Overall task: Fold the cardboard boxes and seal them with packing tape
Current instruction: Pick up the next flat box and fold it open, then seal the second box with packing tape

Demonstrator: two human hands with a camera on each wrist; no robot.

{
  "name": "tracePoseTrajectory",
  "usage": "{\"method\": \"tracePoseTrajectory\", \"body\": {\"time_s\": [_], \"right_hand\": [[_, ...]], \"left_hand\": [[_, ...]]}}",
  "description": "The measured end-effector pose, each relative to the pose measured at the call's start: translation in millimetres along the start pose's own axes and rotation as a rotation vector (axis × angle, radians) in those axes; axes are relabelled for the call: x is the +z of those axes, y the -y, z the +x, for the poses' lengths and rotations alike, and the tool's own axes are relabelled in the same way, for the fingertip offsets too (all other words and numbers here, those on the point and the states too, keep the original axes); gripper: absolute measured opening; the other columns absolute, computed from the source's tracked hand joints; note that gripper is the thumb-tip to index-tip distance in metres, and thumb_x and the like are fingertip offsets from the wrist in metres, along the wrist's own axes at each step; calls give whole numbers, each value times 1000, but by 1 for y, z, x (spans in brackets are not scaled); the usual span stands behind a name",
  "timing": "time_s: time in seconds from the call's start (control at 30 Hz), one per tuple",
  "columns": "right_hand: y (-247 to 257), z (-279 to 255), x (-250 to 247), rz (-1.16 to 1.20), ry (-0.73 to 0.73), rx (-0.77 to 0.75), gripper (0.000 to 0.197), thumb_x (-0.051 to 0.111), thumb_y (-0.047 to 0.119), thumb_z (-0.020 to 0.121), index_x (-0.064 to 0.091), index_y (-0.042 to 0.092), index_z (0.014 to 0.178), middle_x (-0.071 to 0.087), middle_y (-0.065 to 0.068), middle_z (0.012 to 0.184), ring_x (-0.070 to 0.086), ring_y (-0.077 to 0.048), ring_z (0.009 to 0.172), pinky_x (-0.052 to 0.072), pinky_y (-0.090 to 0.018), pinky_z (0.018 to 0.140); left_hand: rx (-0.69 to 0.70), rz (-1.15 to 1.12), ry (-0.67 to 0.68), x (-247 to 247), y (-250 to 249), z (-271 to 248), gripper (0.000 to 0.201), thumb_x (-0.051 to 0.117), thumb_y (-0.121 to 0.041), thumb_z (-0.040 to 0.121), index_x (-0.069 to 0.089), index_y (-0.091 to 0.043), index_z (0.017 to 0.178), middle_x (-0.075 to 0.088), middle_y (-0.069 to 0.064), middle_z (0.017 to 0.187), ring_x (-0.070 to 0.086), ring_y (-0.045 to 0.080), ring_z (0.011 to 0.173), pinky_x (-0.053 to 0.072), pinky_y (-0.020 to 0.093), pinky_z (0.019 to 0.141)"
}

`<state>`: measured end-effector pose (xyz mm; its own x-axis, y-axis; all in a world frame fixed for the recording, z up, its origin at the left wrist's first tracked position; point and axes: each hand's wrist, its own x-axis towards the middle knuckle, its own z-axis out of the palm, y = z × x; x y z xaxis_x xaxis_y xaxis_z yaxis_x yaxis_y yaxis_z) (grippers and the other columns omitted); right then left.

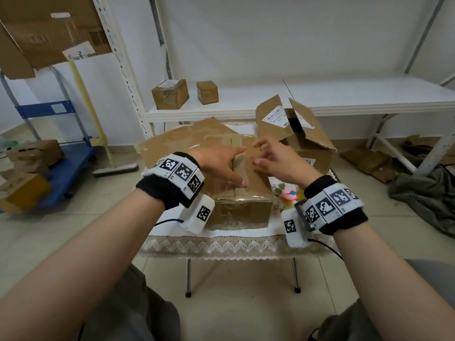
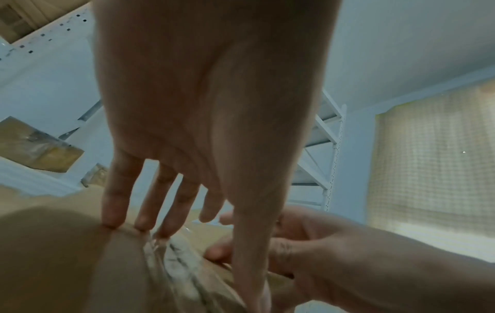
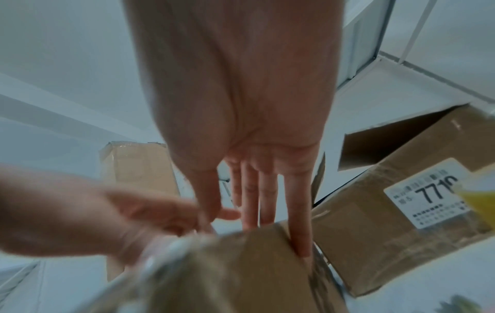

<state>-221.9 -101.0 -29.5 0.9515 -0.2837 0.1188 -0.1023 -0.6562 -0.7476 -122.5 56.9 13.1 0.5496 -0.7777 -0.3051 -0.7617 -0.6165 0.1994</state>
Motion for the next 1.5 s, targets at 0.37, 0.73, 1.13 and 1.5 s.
{"method": "tracePoseTrajectory", "body": {"time_s": [0.37,0.73,1.13,1.5], "right_hand": [[-25,-18,-46,-579,203,459,27,73,23,90,64,5,108,66,-10,100,60,-24,83,51,-34,73],[4,-16,-50,-209,-70,202,19,64,6,87,48,16,90,50,-1,83,50,-20,78,38,-31,63],[29,5,2,262,-36,-233,34,63,-14,85,46,13,98,52,-1,87,48,-16,79,43,-29,74],[24,8,5,290,-57,-221,32,68,-10,85,48,12,97,57,-8,89,52,-21,78,47,-37,76]], "left_hand": [[35,6,-63,7,13,4,99,74,-58,80,23,-24,157,32,0,160,37,21,141,34,41,115],[57,-133,-164,20,30,9,108,78,-62,70,23,-27,155,38,2,154,34,24,141,33,51,115],[125,-659,-350,22,42,12,83,91,-37,68,46,-22,136,62,-8,115,62,10,101,51,16,80],[178,-633,-708,30,40,13,81,93,-36,63,59,-19,134,61,-3,125,59,9,108,51,22,91]]}}
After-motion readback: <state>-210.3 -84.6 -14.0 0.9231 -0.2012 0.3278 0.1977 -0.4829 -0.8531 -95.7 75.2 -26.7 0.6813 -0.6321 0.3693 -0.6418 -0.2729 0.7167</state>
